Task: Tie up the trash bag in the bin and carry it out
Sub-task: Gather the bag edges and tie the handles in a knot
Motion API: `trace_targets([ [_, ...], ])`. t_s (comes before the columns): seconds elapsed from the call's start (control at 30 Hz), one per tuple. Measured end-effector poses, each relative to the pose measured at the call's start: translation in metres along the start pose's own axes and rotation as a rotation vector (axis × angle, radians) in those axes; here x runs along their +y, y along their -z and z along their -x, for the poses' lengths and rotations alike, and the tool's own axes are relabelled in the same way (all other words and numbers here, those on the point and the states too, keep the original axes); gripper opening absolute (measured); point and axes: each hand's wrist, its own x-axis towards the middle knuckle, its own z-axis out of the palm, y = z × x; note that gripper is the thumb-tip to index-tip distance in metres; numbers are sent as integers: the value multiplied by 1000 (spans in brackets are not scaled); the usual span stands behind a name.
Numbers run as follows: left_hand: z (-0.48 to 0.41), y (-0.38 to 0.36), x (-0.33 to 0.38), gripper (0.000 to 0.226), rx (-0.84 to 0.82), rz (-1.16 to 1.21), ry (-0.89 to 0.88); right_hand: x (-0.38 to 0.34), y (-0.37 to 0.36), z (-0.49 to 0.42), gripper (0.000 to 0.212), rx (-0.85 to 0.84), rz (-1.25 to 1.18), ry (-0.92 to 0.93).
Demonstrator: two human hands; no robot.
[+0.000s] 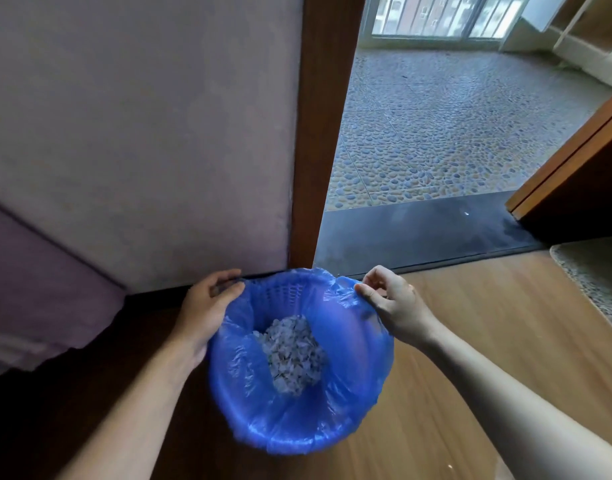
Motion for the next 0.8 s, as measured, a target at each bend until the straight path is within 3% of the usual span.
trace_targets([
  [0.07, -4, -8, 2, 21, -14, -73, 74, -6, -4, -1, 25, -76, -160, -120],
  [0.17, -5, -17, -5, 15, -51, -155, 0, -11, -19, -8, 24, -95, -452, -259],
  [0.33, -12, -20, -7, 28, -94, 13, 21, -23, -39, -25, 21, -139, -595, -179],
  [0.47, -11, -19, 0, 37, -214, 71, -38, -39, -43, -27, 28, -255, -570, -19],
  [0.6, -6, -7, 11, 38, -318, -120, -220, -50, -32, -19, 12, -443, -451, 91],
  [0.7, -8, 2, 7, 41, -197, -408, -311, -50, -23, -12, 14, -540, -301, 133],
  [0.8, 4, 14, -1, 58, -29, -627, -195, -38, -24, 1, 18, -518, -36, 89],
])
